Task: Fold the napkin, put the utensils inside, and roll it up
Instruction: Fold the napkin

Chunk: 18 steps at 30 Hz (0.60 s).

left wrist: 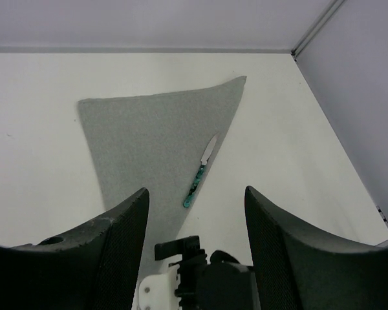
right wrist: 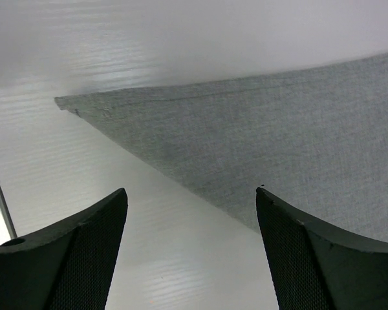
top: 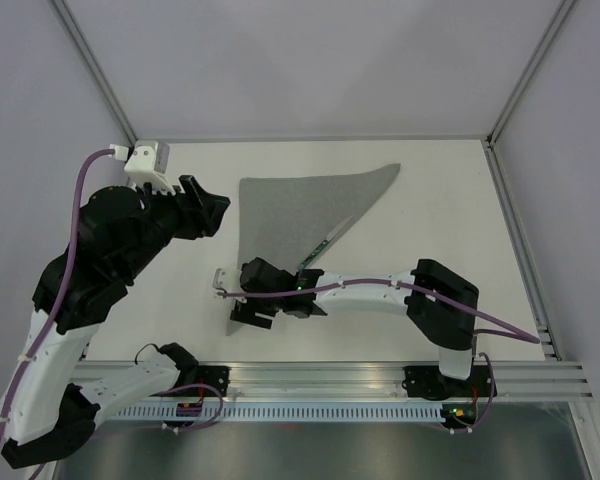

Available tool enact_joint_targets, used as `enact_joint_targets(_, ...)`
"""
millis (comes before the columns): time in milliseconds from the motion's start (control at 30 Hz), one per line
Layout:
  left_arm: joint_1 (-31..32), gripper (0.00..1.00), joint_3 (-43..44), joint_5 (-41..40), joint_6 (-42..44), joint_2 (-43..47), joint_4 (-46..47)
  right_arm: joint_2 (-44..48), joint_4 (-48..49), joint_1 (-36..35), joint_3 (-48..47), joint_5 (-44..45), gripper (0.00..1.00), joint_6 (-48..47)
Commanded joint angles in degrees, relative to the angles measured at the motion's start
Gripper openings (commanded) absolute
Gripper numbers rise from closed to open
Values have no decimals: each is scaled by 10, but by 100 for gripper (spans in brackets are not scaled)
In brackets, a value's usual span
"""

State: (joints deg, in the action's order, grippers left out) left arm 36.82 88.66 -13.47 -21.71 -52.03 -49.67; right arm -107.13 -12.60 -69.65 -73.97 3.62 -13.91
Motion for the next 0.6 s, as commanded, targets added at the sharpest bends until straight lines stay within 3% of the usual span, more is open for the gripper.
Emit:
enact_joint_targets(0, -1, 66, 8, -12, -16, 7, -4, -26, 38, -37, -26, 37, 86, -29)
enact_joint_targets(267, -1, 65, 5, -17, -11, 9, -7, -74, 92, -102, -25, 81, 85, -72)
enact_joint_targets(567, -1, 66, 4, -14, -7, 12, -6, -101, 143, -118, -23, 118, 84, -104)
